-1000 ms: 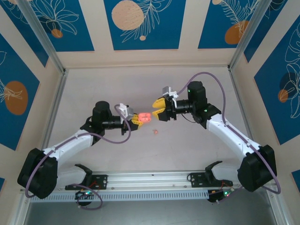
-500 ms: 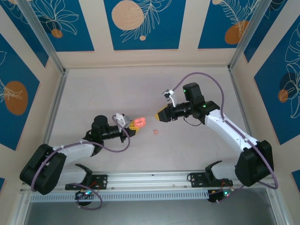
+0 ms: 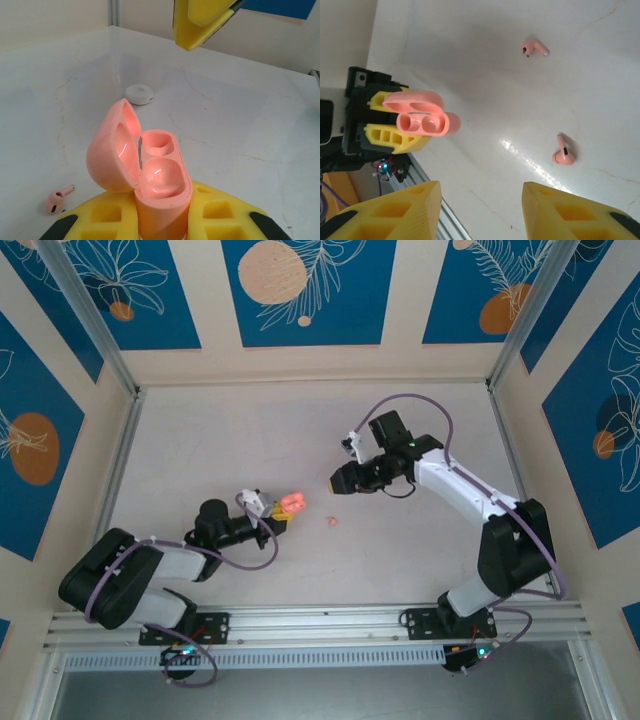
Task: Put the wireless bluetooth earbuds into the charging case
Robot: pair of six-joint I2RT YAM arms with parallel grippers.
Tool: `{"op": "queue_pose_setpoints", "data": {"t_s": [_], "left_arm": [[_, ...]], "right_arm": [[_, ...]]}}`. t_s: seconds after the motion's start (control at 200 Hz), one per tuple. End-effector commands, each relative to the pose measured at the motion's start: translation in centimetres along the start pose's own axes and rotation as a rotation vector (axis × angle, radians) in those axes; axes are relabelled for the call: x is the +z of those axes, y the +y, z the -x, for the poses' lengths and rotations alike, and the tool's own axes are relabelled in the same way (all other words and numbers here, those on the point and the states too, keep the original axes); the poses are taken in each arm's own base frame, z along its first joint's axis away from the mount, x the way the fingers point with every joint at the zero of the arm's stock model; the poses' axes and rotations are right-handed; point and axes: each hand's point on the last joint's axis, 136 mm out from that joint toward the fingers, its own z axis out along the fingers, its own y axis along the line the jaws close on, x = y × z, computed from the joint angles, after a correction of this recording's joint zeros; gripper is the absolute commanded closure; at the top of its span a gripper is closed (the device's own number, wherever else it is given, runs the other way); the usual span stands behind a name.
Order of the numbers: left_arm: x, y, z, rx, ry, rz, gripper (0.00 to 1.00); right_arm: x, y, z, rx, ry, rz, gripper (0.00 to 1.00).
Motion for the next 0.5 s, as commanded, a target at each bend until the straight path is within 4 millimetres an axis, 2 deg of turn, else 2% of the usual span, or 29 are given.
{"op": "queue_pose_setpoints", "data": {"t_s": [0.0,0.13,0.355,0.495], "left_arm": [[-0.3,1.2,1.7,-0.018,-0.073,0.058,0.84],[-0.8,2.3,1.8,-0.078,-0.084,0.097,0.84],[-1.9,4.5,1.6,-0.171,-0.084,0.195,0.85],[-3.0,6.4,1.5,-0.224,-0.075,0.302,0.85]], "right_arm": [[0.7,0.0,0.3,-0.047,0.051,-0.046,0.55],[1.5,0.2,1.7,-0.226,0.047,-0.081,0.57],[2.4,1.6,4.2,-0.610,0.024,-0.026,0.55],[3.7,1.5,5.2,-0.824,0.020,-0.002,0.55]]}}
